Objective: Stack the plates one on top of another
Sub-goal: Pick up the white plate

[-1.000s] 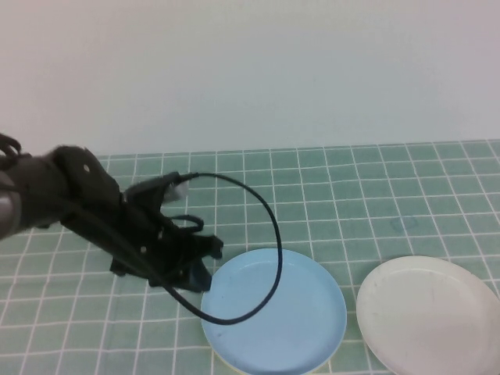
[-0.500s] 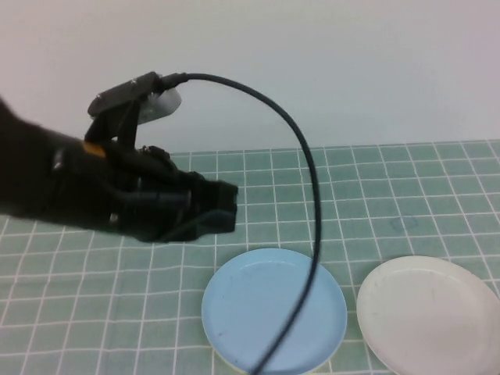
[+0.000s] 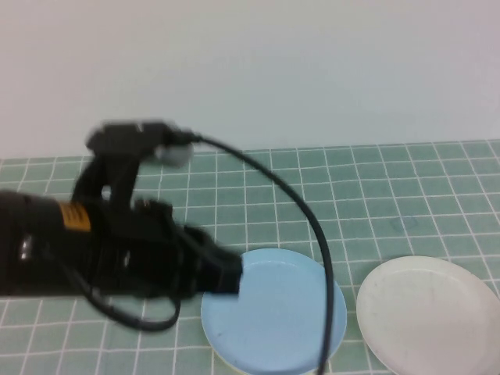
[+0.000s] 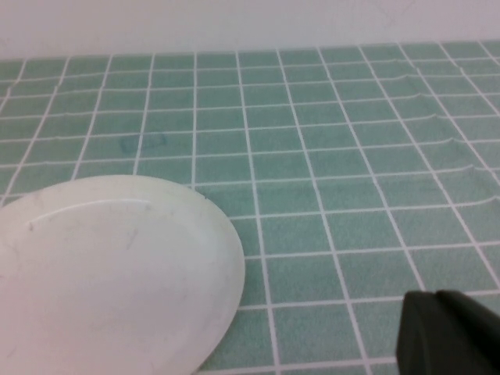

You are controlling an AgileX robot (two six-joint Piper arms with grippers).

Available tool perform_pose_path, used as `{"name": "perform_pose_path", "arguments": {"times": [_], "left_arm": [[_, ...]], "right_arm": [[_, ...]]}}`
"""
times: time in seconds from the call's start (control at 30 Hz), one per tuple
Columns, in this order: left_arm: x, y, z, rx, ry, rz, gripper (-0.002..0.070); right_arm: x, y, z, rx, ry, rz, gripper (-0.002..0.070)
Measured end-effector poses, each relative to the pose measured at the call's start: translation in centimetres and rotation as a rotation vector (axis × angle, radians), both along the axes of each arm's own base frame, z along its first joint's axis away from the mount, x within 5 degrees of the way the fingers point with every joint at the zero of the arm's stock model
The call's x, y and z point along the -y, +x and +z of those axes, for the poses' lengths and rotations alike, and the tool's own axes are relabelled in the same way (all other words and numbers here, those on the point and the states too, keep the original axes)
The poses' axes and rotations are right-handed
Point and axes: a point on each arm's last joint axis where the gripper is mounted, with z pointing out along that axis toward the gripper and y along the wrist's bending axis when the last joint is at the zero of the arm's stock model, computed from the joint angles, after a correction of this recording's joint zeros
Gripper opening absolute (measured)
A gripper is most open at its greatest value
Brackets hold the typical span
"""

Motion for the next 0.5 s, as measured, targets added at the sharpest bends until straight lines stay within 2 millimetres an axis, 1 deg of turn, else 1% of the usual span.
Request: {"name": "perform_pose_path", "arguments": {"times": [0.07,0.13,0.17,0.27,0.43,0.5], "left_arm": [[-0.1,0.9,0.8,0.135,-0.022,0.036,0.0000],[-0.4,1.7,1.4,0.293,0.024,0.048,0.0000],[-0.5,2.1,1.6,0.343,0.038,0.064,0.0000],[-1.4,3.3,1.5,0.335,0.006,0.178,0.0000],[-4.8,4.4,0.4,0.301,0.001,0.345,0.0000],[-6.3,4.3,0.3,0.314,-0.038,0.415,0.0000]], "right_arm": [[0.0,0.0,0.0,0.000,0.000,0.000,-0.0002],[0.0,0.0,0.0,0.000,0.000,0.000,-0.0002],[0.0,0.0,0.0,0.000,0.000,0.000,-0.0002],[0.0,0.0,0.0,0.000,0.000,0.000,-0.0002],[0.0,0.0,0.0,0.000,0.000,0.000,-0.0002],[0.0,0.0,0.0,0.000,0.000,0.000,-0.0002]]}}
